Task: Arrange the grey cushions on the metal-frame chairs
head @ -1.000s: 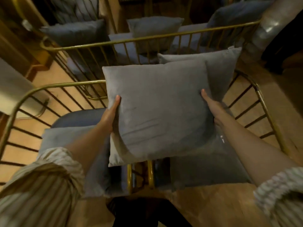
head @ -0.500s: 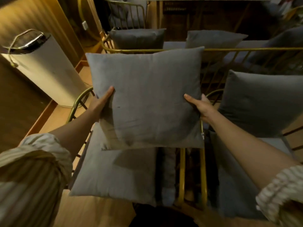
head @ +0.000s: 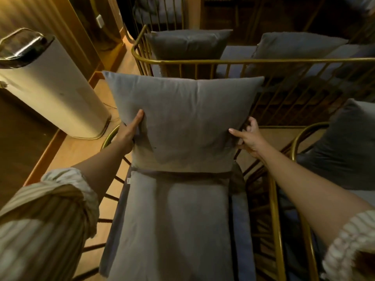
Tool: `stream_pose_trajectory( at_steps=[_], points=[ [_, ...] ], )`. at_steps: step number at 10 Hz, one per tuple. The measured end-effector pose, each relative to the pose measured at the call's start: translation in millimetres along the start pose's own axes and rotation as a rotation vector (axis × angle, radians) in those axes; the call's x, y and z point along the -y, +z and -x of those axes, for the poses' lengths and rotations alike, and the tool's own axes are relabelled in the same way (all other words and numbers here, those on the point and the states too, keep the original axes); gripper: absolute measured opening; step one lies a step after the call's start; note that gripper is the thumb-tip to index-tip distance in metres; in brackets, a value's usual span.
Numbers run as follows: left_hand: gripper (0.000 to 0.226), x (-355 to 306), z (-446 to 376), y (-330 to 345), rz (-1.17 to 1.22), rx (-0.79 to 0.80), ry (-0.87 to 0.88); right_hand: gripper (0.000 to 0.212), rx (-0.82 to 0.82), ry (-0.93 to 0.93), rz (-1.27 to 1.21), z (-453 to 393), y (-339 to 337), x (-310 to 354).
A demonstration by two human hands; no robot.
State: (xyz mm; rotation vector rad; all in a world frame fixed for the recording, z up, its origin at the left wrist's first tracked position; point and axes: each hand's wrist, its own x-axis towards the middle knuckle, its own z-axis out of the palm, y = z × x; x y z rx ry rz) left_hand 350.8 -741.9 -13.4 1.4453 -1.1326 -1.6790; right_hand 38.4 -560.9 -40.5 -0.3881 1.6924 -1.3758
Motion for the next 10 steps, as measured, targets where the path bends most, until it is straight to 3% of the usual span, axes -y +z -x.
stream_pose_trajectory(
  at_steps=[1,2,3,5,7,8,10],
  points=[
    [0.104,23,-30,-3,-0.024,-0.018,-0.022,0.091,-0.03,0.048,0.022,-25,11,-20],
    [0.117,49,-49,-8,-0.12,0.038,-0.026,0.09,-0.069,0.069,0.1,-36,22,-37],
    [0.11,78,-71,-19,-0.243,0.054,-0.092,0.09,-0.101,0.094,0.21,-41,24,-62],
    [0.103,86,-100,0,-0.313,-0.109,-0.207,0.08,-0.131,0.105,0.313,-45,36,-82],
    [0.103,74,-80,10,-0.314,-0.156,-0.357,0.081,-0.128,0.2,0.395,-37,46,-83],
    [0.1,80,-53,3,-0.355,-0.114,-0.314,0.086,-0.074,0.26,0.456,-19,39,-82],
    [0.09,109,35,1,-0.741,0.113,-0.232,0.087,0.04,0.261,0.637,36,11,-72]
  ],
)
